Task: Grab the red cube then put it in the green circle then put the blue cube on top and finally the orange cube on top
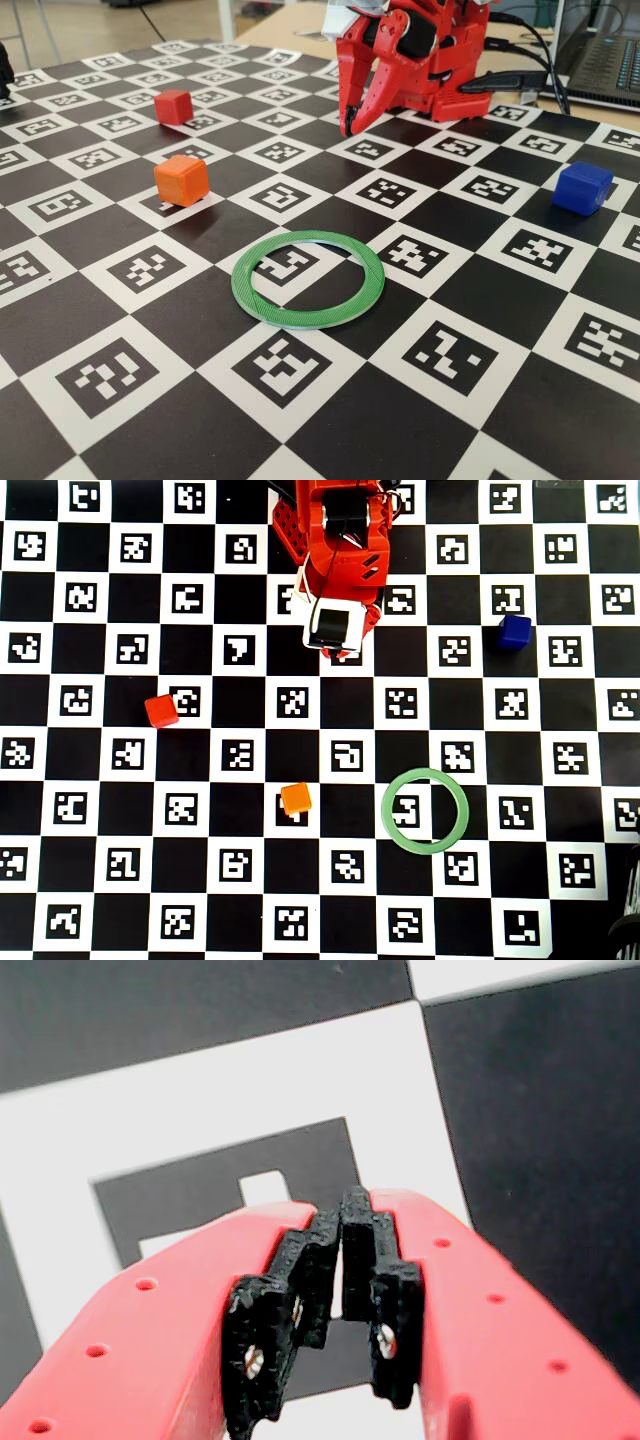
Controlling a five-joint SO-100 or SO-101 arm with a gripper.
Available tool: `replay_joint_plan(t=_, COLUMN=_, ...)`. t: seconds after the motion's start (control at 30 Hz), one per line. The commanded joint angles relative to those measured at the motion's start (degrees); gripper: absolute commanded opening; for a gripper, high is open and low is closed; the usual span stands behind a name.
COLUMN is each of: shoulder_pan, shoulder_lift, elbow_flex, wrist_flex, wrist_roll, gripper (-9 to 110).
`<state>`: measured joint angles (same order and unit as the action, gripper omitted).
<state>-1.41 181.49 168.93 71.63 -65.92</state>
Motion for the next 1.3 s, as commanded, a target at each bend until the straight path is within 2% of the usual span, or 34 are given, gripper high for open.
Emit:
replay_joint_plan(t=0.0, shoulder_pan=0.6, shoulder_lift=-9.6, elbow_flex=-18.6, wrist_flex=0.5, wrist_roll=9.3, gripper=-6)
replay_joint_plan(t=0.33, shoulder_pan=4.5, shoulder_lift=-42.1, elbow_flex=-63.5, wrist_flex=15.3, wrist_roll=21.3, gripper=-6)
replay_joint_plan(t=0.6, shoulder_pan=11.9, shoulder_lift=-63.6, elbow_flex=-85.7, wrist_flex=26.5, wrist_roll=27.5, gripper=-6)
replay_joint_plan(t=0.8, shoulder_pan=21.9, shoulder_lift=-78.2, elbow_flex=-103.4, wrist_flex=33.1, wrist_roll=30.8, gripper=5)
replay_joint_plan(t=0.97, shoulder_pan=29.1, shoulder_lift=-85.1, elbow_flex=-108.7, wrist_flex=33.8, wrist_roll=27.2, gripper=12)
replay_joint_plan(t=1.27, shoulder_pan=43.2, shoulder_lift=-99.9, elbow_flex=-119.4, wrist_flex=33.5, wrist_roll=21.6, gripper=31)
